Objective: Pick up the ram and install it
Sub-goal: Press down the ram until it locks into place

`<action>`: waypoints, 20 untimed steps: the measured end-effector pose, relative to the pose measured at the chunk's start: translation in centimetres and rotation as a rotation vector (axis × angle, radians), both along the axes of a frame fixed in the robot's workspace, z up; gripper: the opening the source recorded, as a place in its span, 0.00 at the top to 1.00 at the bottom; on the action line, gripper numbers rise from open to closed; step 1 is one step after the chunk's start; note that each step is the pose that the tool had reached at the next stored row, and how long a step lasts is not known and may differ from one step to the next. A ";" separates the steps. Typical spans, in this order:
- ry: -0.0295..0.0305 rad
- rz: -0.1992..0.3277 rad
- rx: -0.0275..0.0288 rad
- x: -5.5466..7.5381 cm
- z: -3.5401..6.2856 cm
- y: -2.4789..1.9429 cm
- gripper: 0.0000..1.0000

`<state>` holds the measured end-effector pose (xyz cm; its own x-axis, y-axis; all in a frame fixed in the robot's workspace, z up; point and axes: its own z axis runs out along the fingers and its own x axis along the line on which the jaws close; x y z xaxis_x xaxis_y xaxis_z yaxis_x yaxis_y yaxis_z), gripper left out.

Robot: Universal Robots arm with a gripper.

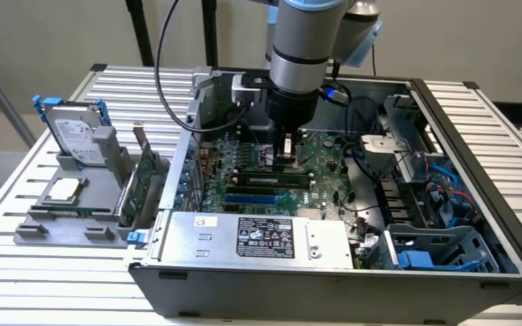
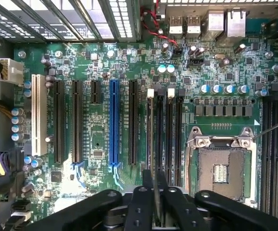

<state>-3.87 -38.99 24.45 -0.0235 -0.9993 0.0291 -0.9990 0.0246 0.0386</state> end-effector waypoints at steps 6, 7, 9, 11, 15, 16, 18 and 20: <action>0.0000 0.000 0.0001 0.0 0.02 0.00 1.00; 0.0000 0.000 0.0001 0.0 0.02 0.00 1.00; 0.0000 0.000 0.0001 0.0 0.02 0.00 1.00; 0.0000 0.000 0.0001 0.0 0.02 0.00 1.00; -0.0018 0.000 0.0000 0.0 -0.07 0.01 1.00; -0.0038 0.000 -0.0001 0.0 -0.16 0.01 1.00; -0.0106 0.000 0.0001 -0.1 -0.38 0.03 1.00; -0.0159 0.000 0.0000 -0.2 -0.53 0.06 1.00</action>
<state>-4.04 -38.93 23.92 -0.0240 -0.9993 0.0287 -0.9994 0.0246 0.0227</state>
